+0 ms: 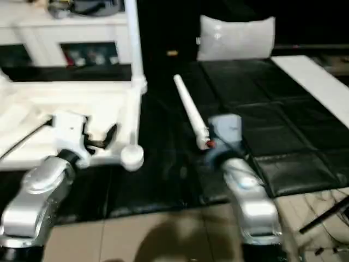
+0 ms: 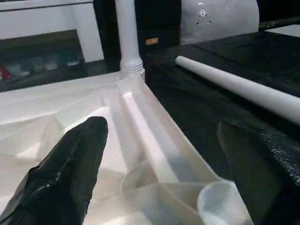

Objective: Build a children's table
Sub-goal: Rotate table base, then move to table

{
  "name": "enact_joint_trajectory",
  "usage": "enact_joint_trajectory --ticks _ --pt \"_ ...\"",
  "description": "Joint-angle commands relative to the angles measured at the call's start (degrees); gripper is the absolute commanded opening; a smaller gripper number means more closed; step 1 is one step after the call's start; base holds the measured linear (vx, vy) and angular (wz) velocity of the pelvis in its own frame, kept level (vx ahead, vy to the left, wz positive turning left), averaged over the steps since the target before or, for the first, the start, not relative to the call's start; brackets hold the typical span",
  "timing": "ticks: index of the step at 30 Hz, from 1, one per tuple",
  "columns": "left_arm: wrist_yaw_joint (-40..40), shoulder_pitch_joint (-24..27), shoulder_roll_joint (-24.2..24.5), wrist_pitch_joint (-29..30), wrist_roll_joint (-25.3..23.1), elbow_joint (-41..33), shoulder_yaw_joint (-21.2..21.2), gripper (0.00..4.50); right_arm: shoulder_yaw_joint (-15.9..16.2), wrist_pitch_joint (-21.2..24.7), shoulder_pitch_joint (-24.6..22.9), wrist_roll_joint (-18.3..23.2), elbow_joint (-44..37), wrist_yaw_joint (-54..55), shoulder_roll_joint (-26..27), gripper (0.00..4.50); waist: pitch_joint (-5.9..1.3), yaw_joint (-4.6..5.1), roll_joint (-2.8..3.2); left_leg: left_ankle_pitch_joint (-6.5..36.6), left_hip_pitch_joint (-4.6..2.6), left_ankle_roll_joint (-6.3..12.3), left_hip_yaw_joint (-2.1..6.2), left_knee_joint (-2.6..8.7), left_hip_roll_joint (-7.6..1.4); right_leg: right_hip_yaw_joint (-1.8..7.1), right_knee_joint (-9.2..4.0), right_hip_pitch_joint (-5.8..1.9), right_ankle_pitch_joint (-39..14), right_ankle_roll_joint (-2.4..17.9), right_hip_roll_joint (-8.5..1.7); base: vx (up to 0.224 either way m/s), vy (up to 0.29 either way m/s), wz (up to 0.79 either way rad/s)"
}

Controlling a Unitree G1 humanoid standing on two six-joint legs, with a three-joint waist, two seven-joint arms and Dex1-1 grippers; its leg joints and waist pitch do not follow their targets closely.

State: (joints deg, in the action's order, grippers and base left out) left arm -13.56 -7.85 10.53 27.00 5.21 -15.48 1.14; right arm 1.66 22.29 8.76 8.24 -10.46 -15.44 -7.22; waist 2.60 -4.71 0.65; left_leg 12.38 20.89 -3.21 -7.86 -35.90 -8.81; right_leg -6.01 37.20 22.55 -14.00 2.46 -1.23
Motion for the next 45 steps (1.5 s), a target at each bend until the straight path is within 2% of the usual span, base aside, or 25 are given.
enact_joint_trajectory --ticks 1,3,6,7,10,12,16,21,26,27,29,31,33,34,35,36,37,38,39,40,41,42,43,44,45 --pt "-0.41 0.22 0.29 0.07 0.09 -0.75 -0.52 4.12 0.9 0.39 0.32 -0.54 0.45 0.22 0.64 4.5 -2.53 0.14 0.44 9.89 -0.28 2.44 1.81 4.63 -4.1 3.86 -8.36 -2.72 -23.45 -3.54 -6.32 0.0 0.0 0.0" --pt "-0.16 0.01 0.38 -0.25 0.04 -0.33 -0.83 4.12 0.15 0.99 0.62 -0.86 0.81 1.36 1.3 4.5 -2.24 0.65 0.81 16.22 -1.23 1.95 2.04 5.73 -5.36 3.58 -8.82 -2.86 -20.76 1.02 -7.23 0.0 0.0 0.0" --pt "-0.21 -0.28 0.0 -0.55 0.32 0.38 -0.56 4.12 -0.19 1.63 0.9 -0.45 0.87 2.14 1.01 4.5 -1.78 0.81 0.99 20.58 -1.98 0.68 1.79 5.85 -5.0 3.64 -9.53 -2.47 -23.9 1.62 -7.59 0.0 0.017 0.01" --pt "-0.27 -0.31 -0.3 -0.5 0.65 0.53 -0.35 4.12 -0.21 1.73 0.9 -0.3 0.85 2.18 0.76 4.5 -1.8 1.01 0.93 20.78 -1.81 0.39 1.87 6.0 -4.97 3.6 -9.63 -2.9 -23.95 1.68 -7.78 0.0 0.0 0.0" --pt "0.0 -0.04 -0.41 -0.99 0.35 0.8 -0.63 4.12 -0.57 1.66 0.27 -0.38 0.46 1.85 0.2 4.5 -2.42 1.15 1.04 16.31 -0.98 0.59 2.02 6.22 -5.43 4.08 -8.67 -3.5 -15.71 3.0 -7.92 0.004 0.023 0.0" --pt "-0.01 0.25 -0.55 -0.96 0.06 0.84 -1.61 4.12 -0.52 1.88 -0.2 -0.45 0.02 1.39 -0.23 4.5 -2.57 1.46 0.58 12.8 -0.47 1.69 1.61 5.87 -5.08 4.34 -8.19 -3.86 -12.73 4.54 -8.24 0.0 0.0 0.0" --pt "-0.27 0.56 -0.93 -1.91 0.22 0.66 -2.27 4.12 -0.46 2.25 -0.24 -0.3 0.04 1.22 -0.54 4.5 -2.68 1.35 0.36 8.71 -0.22 3.42 1.15 5.41 -4.86 4.36 -8.31 -3.92 -12.98 4.83 -8.29 0.0 0.0 0.0" --pt "-0.68 0.81 -1.16 -2.7 0.73 0.75 -1.62 4.12 0.35 2.72 0.06 0.05 0.1 0.65 -0.88 4.5 -2.51 1.39 0.06 7.7 -0.29 4.09 0.95 5.41 -4.82 4.06 -8.77 -3.73 -16.36 3.21 -7.96 0.0 0.0 0.0" --pt "0.02 0.71 -1.13 -2.86 0.82 0.94 -1.19 4.12 0.78 2.5 0.21 -0.17 0.09 0.27 -1.15 4.5 -1.89 1.98 0.15 23.0 -3.1 2.45 0.77 6.43 -4.46 3.01 -10.37 -4.32 -31.62 0.76 -7.15 0.0 0.0 0.0" --pt "0.09 0.72 -1.16 -2.89 0.86 0.97 -1.13 4.12 0.83 2.5 0.19 -0.18 0.04 0.23 -1.16 4.5 -1.18 2.33 0.21 27.79 -4.6 2.48 0.67 6.4 -4.29 2.19 -11.25 -3.81 -36.23 0.16 -6.65 0.0 0.0 0.0" --pt "0.15 0.77 -1.16 -2.87 0.84 0.93 -1.19 4.12 1.08 2.39 0.19 -0.35 -0.07 0.03 -1.32 4.5 -0.61 2.91 0.21 31.59 -5.95 2.11 0.88 6.21 -4.11 1.41 -12.06 -3.6 -38.53 -0.56 -6.48 0.0 0.0 0.0" --pt "0.15 0.84 -1.17 -2.91 0.81 0.91 -1.23 4.12 1.29 2.41 0.21 -0.45 -0.17 -0.01 -1.43 4.5 -0.43 3.69 0.28 34.66 -6.51 1.52 1.38 6.48 -4.55 0.79 -12.1 -4.14 -38.14 -1.05 -6.48 0.0 0.0 0.0" --pt "0.11 0.92 -1.19 -2.98 0.79 0.92 -1.22 4.12 1.6 2.55 0.31 -0.53 -0.33 0.08 -1.47 4.5 -1.01 4.05 0.14 32.55 -5.47 1.55 1.57 6.96 -4.61 1.74 -11.29 -5.81 -35.17 -0.02 -7.22 0.092 0.017 -0.08" --pt "0.1 0.96 -1.21 -2.98 0.8 0.93 -1.2 4.12 1.82 2.66 0.4 -0.64 -0.4 0.17 -1.43 4.5 -1.63 3.7 -0.01 26.76 -4.73 2.6 0.85 7.02 -4.06 3.07 -10.91 -6.63 -31.51 2.31 -7.62 0.104 0.013 -0.02" --pt "0.11 0.98 -1.22 -2.97 0.78 0.95 -1.21 4.12 1.98 2.74 0.47 -0.74 -0.43 0.21 -1.38 4.5 -2.02 3.4 -0.31 19.03 -2.9 4.08 0.32 6.62 -3.4 3.8 -10.44 -8.21 -28.07 4.64 -7.71 0.092 0.01 0.0" --pt "0.12 1.03 -1.22 -2.96 0.8 0.95 -1.24 4.12 2.24 2.89 0.55 -0.93 -0.5 0.23 -1.42 4.5 -2.61 2.92 -0.4 11.43 -1.97 5.72 -0.24 5.74 -2.71 4.22 -10.13 -9.18 -24.07 6.12 -7.6 0.092 0.01 0.0" --pt "0.12 1.05 -1.22 -2.97 0.8 0.95 -1.26 4.12 2.4 2.95 0.6 -1.02 -0.55 0.22 -1.45 4.5 -2.81 2.83 -0.28 8.68 -1.84 6.44 -0.27 5.58 -2.65 4.15 -9.76 -9.34 -21.67 7.01 -7.35 0.106 0.011 0.0" --pt "0.14 1.09 -1.23 -2.92 0.81 0.89 -1.27 4.12 2.6 3.07 0.67 -1.13 -0.64 0.21 -1.48 4.5 -3.2 2.82 -0.05 4.87 -2.3 7.72 -0.2 5.6 -2.85 3.67 -8.89 -9.08 -15.77 8.5 -6.51 0.126 0.007 0.06" --pt "0.14 1.13 -1.22 -2.91 0.76 0.86 -1.3 4.12 2.75 3.18 0.73 -1.19 -0.71 0.23 -1.5 4.5 -3.63 2.93 0.3 1.72 -3.61 9.47 0.27 5.73 -3.48 2.99 -7.51 -8.23 -8.92 9.58 -5.74 0.126 0.007 0.06" --pt "0.15 1.19 -1.23 -2.84 0.71 0.76 -1.28 4.12 2.91 3.31 0.82 -1.32 -0.81 0.22 -1.57 4.5 -3.81 3.1 0.45 -0.27 -4.29 10.77 0.78 5.78 -4.07 2.6 -6.61 -7.78 -5.44 9.97 -5.5 0.146 0.004 0.06" --pt "0.16 1.2 -1.23 -2.84 0.71 0.76 -1.29 4.12 2.91 3.32 0.82 -1.32 -0.81 0.21 -1.57 4.5 -4.51 3.69 0.62 -6.6 -6.46 15.06 2.3 5.37 -5.21 1.82 -4.34 -6.17 1.8 9.81 -5.05 0.184 -0.001 0.08" --pt "0.18 1.28 -1.21 -2.84 0.65 0.71 -1.31 4.12 2.93 3.41 0.87 -1.3 -0.85 0.1 -1.61 4.5 -4.62 4.54 0.33 -11.77 -10.1 20.46 4.41 4.45 -6.95 1.66 -2.09 -2.01 4.51 8.71 -5.23 0.184 -0.001 0.08" --pt "0.23 1.31 -1.2 -2.83 0.65 0.7 -1.34 4.12 2.96 3.37 0.89 -1.24 -0.86 -0.02 -1.68 4.5 -4.13 4.72 0.16 -11.59 -11.05 21.98 4.94 4.31 -7.9 2.1 -1.45 -0.18 3.84 8.72 -6.04 0.176 -0.029 0.14" --pt "0.28 1.33 -1.18 -2.83 0.67 0.69 -1.37 4.12 2.99 3.3 0.91 -1.18 -0.83 -0.17 -1.78 4.5 -3.81 3.93 -1.3 -10.26 -8.18 22.35 2.55 2.71 -4.79 4.61 -2.31 -2.71 9.44 11.18 -7.83 0.141 -0.033 0.17" --pt "0.29 1.34 -1.16 -2.83 0.68 0.7 -1.37 4.12 3.01 3.21 0.92 -1.17 -0.73 -0.26 -1.84 4.5 -3.7 3.01 -2.88 -6.12 -3.16 20.89 -0.41 0.54 0.79 7.62 -3.61 -8.12 14.81 13.78 -7.11 0.141 -0.033 0.17"
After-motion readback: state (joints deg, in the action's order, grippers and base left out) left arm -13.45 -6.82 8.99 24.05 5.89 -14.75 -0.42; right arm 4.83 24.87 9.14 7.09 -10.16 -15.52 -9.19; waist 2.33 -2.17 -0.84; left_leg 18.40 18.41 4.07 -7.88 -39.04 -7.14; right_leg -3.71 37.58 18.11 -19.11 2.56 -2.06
